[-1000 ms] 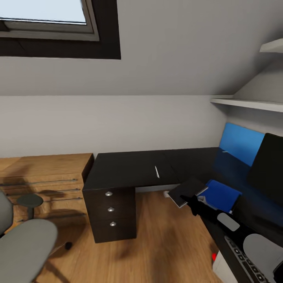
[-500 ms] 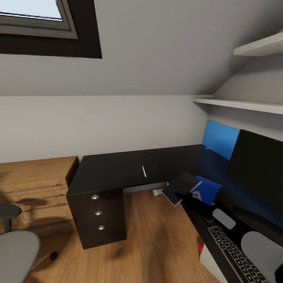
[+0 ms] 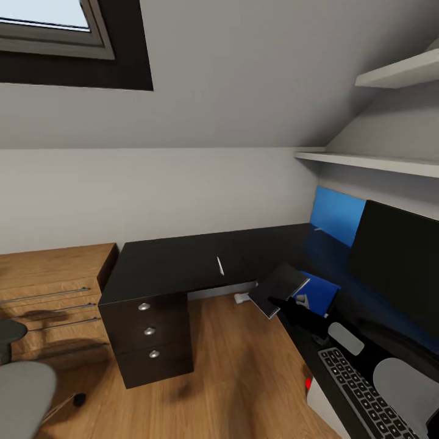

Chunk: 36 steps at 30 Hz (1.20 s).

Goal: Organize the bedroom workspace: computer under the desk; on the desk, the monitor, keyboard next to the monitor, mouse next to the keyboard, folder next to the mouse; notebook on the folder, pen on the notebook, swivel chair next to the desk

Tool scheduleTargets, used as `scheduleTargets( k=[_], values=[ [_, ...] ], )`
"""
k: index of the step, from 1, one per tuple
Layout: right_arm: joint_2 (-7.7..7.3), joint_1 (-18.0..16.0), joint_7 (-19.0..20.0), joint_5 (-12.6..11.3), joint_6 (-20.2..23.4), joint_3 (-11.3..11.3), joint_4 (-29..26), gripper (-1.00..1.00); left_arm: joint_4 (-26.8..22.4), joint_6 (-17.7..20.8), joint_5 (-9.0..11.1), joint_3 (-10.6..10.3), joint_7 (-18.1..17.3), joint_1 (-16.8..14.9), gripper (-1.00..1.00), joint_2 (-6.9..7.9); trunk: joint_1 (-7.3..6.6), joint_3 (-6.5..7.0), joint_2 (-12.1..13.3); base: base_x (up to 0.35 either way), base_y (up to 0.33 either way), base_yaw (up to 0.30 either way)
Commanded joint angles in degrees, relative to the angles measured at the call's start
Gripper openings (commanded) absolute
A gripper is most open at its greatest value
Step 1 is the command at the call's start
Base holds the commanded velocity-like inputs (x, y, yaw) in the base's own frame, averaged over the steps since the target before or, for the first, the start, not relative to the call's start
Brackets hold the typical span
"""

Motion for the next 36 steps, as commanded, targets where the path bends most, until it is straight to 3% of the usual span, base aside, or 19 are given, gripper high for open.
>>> scheduleTargets(
  k=[1, 13, 26, 36],
  values=[
    [-0.05, -0.1, 0.2, -0.7, 0.4, 0.3, 0.0, -1.00, -0.1, -0.1, 0.2, -0.4, 0.4, 0.0, 1.00, 0.04, 0.00, -0.05, 0.0, 0.000, 0.000, -0.002],
    [-0.12, -0.1, 0.3, -0.7, 0.4, 0.3, 0.4, -1.00, 0.0, -0.1, 0.2, -0.4, 0.1, 0.1, 1.00, 0.00, 0.00, -0.05, 0.0, 0.000, 0.000, 0.000],
    [-1.47, 0.3, 0.5, -0.9, 0.5, 0.3, 1.6, -1.00, 0.0, -0.2, 0.1, -0.4, -0.1, 0.0, 1.00, -0.05, 0.00, -0.05, 0.0, 0.000, 0.000, 0.000],
    [-1.62, 0.8, 0.5, -0.8, 0.5, 0.4, 1.6, -1.00, 0.0, -0.2, 0.1, -0.4, -0.1, 0.0, 1.00, -0.07, 0.00, -0.05, 0.0, 0.000, 0.000, 0.000]
  ],
)
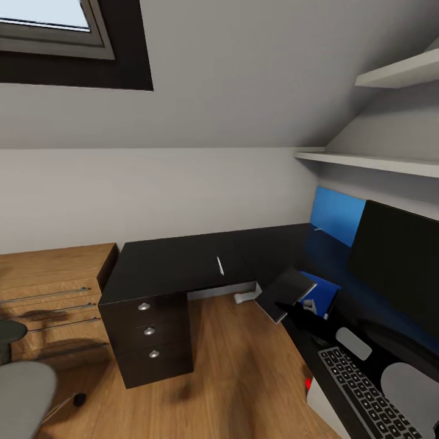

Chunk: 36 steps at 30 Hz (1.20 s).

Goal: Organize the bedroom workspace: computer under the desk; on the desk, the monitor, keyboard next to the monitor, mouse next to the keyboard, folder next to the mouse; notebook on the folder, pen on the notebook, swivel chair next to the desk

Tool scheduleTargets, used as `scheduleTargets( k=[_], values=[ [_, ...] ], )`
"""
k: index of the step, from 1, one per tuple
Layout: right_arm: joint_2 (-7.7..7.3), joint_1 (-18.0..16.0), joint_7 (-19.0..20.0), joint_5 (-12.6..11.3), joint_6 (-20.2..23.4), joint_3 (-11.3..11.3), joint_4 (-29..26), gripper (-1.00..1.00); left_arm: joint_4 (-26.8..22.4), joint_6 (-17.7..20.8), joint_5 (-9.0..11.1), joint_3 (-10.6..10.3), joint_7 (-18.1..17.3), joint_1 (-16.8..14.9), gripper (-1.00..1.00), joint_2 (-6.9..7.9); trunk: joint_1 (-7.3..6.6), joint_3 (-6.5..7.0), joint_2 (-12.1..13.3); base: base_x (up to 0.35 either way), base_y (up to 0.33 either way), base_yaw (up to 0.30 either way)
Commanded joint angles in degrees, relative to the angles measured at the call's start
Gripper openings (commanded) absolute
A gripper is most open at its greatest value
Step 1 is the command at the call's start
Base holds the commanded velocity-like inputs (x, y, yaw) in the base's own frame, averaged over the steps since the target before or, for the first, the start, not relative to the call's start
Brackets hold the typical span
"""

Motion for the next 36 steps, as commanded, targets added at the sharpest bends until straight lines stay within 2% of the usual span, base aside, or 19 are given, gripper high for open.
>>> scheduleTargets(
  k=[1, 7, 19, 25, 36],
  values=[
    [-0.05, -0.1, 0.2, -0.7, 0.4, 0.3, 0.0, -1.00, -0.1, -0.1, 0.2, -0.4, 0.5, 0.0, 1.00, 0.03, 0.00, -0.05, 0.0, 0.000, 0.000, 0.000],
    [-0.05, 0.0, 0.2, -0.8, 0.4, 0.3, 0.1, -1.00, -0.1, -0.1, 0.2, -0.4, 0.5, 0.0, 1.00, 0.04, 0.00, -0.05, 0.0, 0.040, -0.004, 0.000],
    [-0.06, 0.0, 0.2, -1.0, 0.6, 0.3, 0.0, -1.00, -0.1, -0.1, 0.2, -0.4, 0.5, 0.0, 1.00, -0.02, 0.00, -0.05, 0.0, 0.193, -0.061, 0.000],
    [-0.05, 0.0, 0.2, -1.0, 0.6, 0.2, -0.1, -1.00, -0.1, -0.1, 0.2, -0.4, 0.5, 0.0, 1.00, -0.02, 0.00, -0.05, 0.0, 0.034, -0.014, 0.000],
    [-0.06, 0.0, 0.2, -1.0, 0.6, 0.2, 0.0, -1.00, -0.1, -0.1, 0.2, -0.5, 0.5, 0.0, 1.00, -0.03, 0.00, -0.05, 0.0, 0.003, -0.144, 0.000]
  ],
)
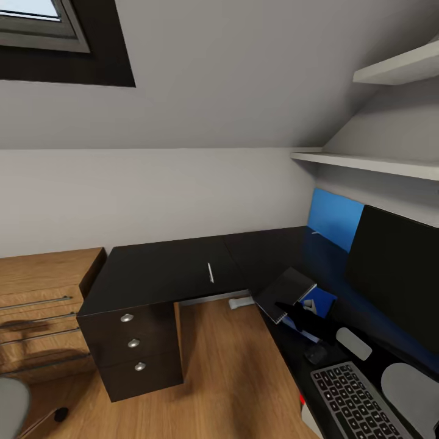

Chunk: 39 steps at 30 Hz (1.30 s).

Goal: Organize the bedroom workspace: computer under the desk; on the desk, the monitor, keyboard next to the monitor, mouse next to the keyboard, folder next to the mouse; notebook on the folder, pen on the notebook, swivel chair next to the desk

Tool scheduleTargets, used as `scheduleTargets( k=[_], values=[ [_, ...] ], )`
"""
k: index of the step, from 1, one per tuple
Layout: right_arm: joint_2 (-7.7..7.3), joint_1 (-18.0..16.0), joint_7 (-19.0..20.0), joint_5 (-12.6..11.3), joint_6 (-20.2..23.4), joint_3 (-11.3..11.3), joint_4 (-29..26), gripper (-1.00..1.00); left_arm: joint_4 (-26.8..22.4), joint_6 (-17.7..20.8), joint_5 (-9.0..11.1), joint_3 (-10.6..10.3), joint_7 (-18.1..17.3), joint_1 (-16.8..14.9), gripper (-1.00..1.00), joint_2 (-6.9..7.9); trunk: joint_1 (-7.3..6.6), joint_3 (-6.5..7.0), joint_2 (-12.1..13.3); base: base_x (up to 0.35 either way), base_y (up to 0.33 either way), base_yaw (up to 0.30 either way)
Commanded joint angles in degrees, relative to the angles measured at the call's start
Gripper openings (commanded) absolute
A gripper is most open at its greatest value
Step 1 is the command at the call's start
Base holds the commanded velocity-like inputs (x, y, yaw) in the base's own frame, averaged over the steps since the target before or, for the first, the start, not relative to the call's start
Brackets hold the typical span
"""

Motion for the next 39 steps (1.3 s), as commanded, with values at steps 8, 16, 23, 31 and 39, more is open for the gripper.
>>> scheduleTargets(
  k=[8, 16, 23, 31, 39],
  values=[
    [0.02, -0.1, 0.2, -0.7, 0.4, 0.3, 0.1, -1.00, -0.1, -0.2, 0.3, -0.4, 0.5, 0.0, 1.00, 0.04, 0.00, -0.05, 0.0, 0.000, -0.014, 0.000],
    [0.04, -0.1, 0.2, -0.7, 0.4, 0.3, 0.1, -1.00, -0.1, -0.1, 0.3, -0.4, 0.5, 0.0, 1.00, 0.04, 0.00, -0.05, 0.0, 0.000, -0.001, 0.000],
    [0.04, -0.1, 0.1, -0.6, 0.3, 0.3, 0.2, -1.00, 0.0, -0.1, 0.3, -0.4, 0.5, 0.0, 1.00, 0.04, 0.00, -0.05, 0.0, 0.000, 0.000, 0.000],
    [0.04, -0.1, 0.1, -0.6, 0.3, 0.3, 0.2, -1.00, 0.0, -0.2, 0.3, -0.4, 0.5, 0.0, 1.00, 0.04, 0.00, -0.05, 0.0, 0.000, 0.000, 0.000],
    [-0.02, -0.1, 0.1, -0.6, 0.3, 0.3, 0.2, -1.00, 0.0, -0.2, 0.3, -0.4, 0.5, 0.0, 1.00, 0.08, 0.00, -0.05, 0.0, 0.000, 0.000, 0.000]
  ],
)
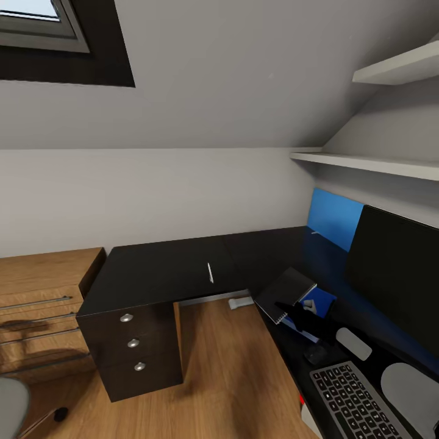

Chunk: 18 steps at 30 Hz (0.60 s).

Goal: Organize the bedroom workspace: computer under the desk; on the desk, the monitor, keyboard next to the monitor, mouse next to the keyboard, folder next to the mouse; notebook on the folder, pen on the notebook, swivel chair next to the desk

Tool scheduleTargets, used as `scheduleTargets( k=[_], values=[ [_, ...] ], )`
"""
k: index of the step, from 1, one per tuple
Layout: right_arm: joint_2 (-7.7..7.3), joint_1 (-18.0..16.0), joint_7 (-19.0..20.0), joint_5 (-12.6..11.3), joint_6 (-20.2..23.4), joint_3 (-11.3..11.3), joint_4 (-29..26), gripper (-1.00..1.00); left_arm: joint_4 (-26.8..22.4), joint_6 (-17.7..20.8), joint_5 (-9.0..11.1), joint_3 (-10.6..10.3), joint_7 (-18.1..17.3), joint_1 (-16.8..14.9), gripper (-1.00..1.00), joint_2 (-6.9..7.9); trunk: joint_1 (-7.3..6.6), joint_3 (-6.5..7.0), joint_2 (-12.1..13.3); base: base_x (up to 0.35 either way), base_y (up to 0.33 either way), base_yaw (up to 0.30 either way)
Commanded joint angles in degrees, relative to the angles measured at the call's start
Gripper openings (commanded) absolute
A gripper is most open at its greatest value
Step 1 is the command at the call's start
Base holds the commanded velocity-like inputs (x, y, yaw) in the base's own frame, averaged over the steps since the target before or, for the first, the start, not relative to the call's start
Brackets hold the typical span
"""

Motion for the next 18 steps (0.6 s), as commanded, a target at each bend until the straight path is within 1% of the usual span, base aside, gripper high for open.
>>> scheduleTargets(
  k=[1, 13, 18],
  values=[
    [-0.05, -0.1, 0.2, -0.7, 0.4, 0.3, 0.0, -1.00, -0.1, -0.1, 0.2, -0.4, 0.5, 0.0, 1.00, 0.05, 0.00, -0.05, 0.0, 0.000, 0.000, 0.000],
    [-0.07, -0.1, 0.2, -1.0, 0.7, 0.3, 0.0, -1.00, -0.1, -0.1, 0.3, -0.4, 0.5, 0.0, 1.00, 0.09, 0.00, -0.05, 0.0, 0.000, 0.000, 0.000],
    [-0.16, -0.1, 0.3, -1.1, 1.8, 0.2, 0.0, -1.00, -0.1, -0.1, 0.3, -0.4, 0.5, 0.0, 1.00, 0.09, 0.00, -0.05, 0.0, 0.000, 0.000, 0.000]
  ],
)
